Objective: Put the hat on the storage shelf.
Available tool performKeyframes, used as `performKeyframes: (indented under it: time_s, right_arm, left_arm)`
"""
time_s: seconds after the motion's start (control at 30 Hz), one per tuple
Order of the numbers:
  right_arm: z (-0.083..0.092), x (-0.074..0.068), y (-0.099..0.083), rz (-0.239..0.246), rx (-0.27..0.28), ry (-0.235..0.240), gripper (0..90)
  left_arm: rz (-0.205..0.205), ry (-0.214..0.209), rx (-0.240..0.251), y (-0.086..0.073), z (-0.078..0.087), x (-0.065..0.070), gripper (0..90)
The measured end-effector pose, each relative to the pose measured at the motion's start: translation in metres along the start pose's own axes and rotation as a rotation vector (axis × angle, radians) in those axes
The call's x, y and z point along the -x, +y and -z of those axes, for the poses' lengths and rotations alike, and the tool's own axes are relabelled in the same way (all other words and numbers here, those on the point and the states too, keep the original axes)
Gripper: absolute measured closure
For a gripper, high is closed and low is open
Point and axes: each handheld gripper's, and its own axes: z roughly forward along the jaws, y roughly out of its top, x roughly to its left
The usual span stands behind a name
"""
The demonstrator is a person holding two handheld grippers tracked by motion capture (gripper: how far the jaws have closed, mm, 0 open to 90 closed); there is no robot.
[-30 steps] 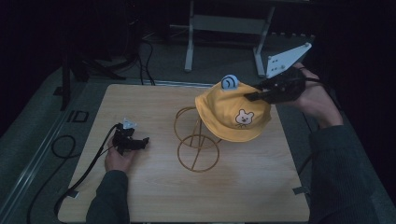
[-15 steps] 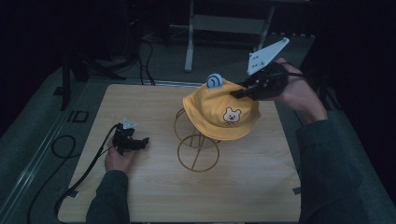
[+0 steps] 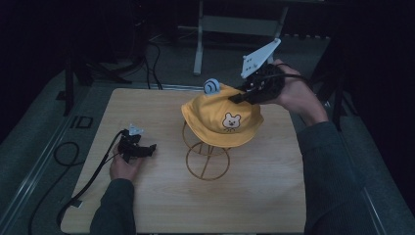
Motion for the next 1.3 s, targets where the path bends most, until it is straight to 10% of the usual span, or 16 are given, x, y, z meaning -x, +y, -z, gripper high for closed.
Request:
performKeyframes:
  time_s: [1.3]
  right_arm:
    - [-0.055, -0.007, 0.028, 0.044, -0.101, 0.109, 75.2]
  left_arm:
    - [-0.002, -0.001, -0.001, 0.0, 0.0, 0.0, 14.7]
